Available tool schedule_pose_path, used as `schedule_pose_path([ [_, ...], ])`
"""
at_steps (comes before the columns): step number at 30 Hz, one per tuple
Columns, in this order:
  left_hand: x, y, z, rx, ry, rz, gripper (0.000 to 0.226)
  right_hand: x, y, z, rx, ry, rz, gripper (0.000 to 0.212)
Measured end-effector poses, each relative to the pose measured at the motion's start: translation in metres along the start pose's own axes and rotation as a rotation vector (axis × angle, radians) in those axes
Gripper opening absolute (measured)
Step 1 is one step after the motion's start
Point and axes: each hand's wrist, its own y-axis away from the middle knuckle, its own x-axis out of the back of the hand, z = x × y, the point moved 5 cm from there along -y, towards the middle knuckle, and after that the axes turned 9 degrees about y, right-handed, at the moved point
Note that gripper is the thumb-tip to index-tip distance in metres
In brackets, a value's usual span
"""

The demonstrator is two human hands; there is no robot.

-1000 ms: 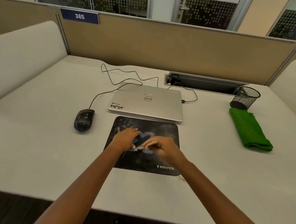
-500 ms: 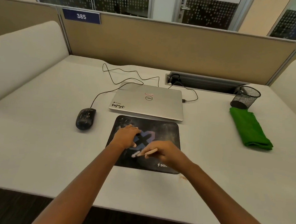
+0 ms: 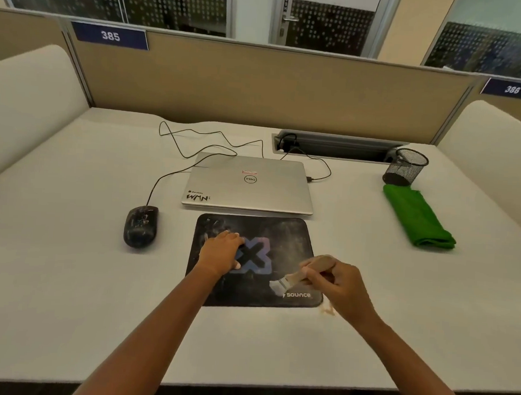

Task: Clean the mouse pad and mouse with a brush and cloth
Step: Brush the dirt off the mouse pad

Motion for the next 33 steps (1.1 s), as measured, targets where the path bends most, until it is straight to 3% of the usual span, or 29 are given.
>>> schedule_pose_path([
  [3, -0.002, -0.001, 0.000, -0.004, -0.024, -0.009, 0.055, -0.034, 0.007, -0.002, -0.221, -0.311, 0.082, 0.011],
  [5, -0.002, 0.000, -0.001, -0.003, -0.027, -0.016, 0.056, -0.052, 0.012, -0.003, -0.283, -0.361, 0.072, 0.012],
  [12, -0.001, 0.001, -0.002, -0.012, -0.011, -0.034, 0.057, -0.007, 0.025, 0.029, -0.354, -0.020, 0.222, 0.005],
  [18, 0.000, -0.001, 0.000, -0.017, -0.026, -0.035, 0.055, 0.035, 0.025, 0.033, -0.332, 0.030, 0.378, 0.010],
  [22, 0.000, -0.001, 0.001, -0.011, -0.032, -0.037, 0.054, -0.002, 0.013, 0.015, -0.295, -0.093, 0.302, 0.014],
  [25, 0.000, -0.001, 0.002, -0.014, -0.027, -0.037, 0.056, -0.017, 0.009, 0.016, -0.252, 0.036, 0.205, 0.004],
  [33, 0.000, -0.002, 0.005, 0.006, -0.029, -0.042, 0.052, 0.053, 0.012, 0.035, -0.221, 0.280, 0.368, 0.007],
])
